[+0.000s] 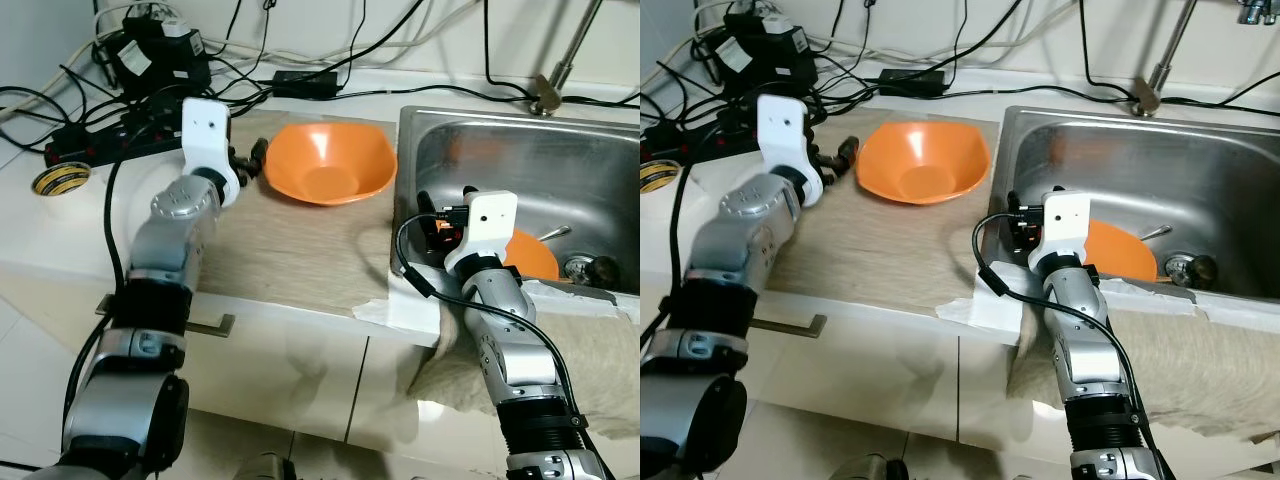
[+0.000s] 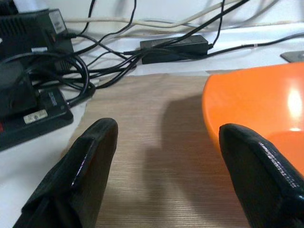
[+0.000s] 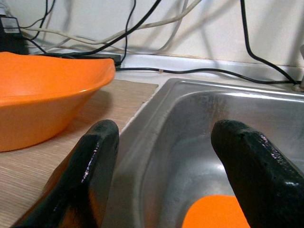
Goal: Kitchen organization
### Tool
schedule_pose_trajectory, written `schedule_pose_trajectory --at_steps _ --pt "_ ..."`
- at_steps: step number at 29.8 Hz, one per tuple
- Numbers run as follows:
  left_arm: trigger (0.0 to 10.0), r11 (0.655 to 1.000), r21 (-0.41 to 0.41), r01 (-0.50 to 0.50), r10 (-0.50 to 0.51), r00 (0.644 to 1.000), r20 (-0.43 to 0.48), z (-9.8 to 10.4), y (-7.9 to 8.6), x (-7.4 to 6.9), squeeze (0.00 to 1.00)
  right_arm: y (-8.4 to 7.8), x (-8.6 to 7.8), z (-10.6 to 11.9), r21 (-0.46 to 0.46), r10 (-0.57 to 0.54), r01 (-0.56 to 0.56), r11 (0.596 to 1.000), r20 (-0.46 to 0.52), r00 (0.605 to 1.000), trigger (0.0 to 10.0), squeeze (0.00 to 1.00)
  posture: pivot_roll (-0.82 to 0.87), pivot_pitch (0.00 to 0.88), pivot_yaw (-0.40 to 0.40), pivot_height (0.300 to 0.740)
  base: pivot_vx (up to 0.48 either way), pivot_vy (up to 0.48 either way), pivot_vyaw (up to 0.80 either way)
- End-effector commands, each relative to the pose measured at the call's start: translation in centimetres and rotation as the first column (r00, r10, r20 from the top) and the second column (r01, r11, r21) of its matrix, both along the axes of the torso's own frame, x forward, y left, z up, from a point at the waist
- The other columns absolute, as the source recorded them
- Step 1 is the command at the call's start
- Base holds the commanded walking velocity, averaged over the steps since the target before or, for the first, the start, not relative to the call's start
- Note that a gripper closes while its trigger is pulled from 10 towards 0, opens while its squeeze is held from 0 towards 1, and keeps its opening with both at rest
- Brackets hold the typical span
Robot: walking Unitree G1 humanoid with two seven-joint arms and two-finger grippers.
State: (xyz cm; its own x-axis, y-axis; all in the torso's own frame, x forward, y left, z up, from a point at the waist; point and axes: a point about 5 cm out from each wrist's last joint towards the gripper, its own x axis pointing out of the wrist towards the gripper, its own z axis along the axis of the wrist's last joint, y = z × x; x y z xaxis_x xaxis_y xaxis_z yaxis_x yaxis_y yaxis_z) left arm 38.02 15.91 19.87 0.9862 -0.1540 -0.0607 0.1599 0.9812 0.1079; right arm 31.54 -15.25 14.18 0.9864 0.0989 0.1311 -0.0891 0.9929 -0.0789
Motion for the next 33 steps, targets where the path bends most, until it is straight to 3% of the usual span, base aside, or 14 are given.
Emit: schedule_pose_trajectory --at_steps 1,14,17,33 --pt "10.0 0.999 0.045 -0.016 0.014 0.999 0.046 0.7 0.2 0.0 0.00 0.1 0.0 -0.1 -0.002 0.001 -0.001 1.000 -0.001 1.000 10.0 0.00 -0.05 0.000 0.042 0.732 0.000 0.000 0.00" --pt "10.0 0.996 0.028 -0.079 0.074 0.988 0.136 0.0 2.2 -0.6 0.00 -0.3 0.1 0.8 0.029 -0.022 0.021 0.999 0.042 0.999 10.0 0.00 -0.05 0.000 0.046 0.732 0.000 0.000 0.00" --pt "10.0 0.996 0.005 -0.086 0.085 0.989 0.119 -0.5 2.8 -0.7 0.00 -0.5 0.3 1.5 0.038 -0.026 0.024 0.999 0.060 0.998 10.0 0.00 -0.05 0.000 0.046 0.732 0.000 0.000 0.00" --pt "10.0 0.999 -0.021 -0.027 0.029 0.994 0.107 -0.4 1.9 -0.1 0.00 0.1 2.4 3.3 0.077 -0.017 0.010 0.997 0.093 0.996 10.0 0.00 -0.08 0.000 0.073 0.732 0.000 0.000 0.00"
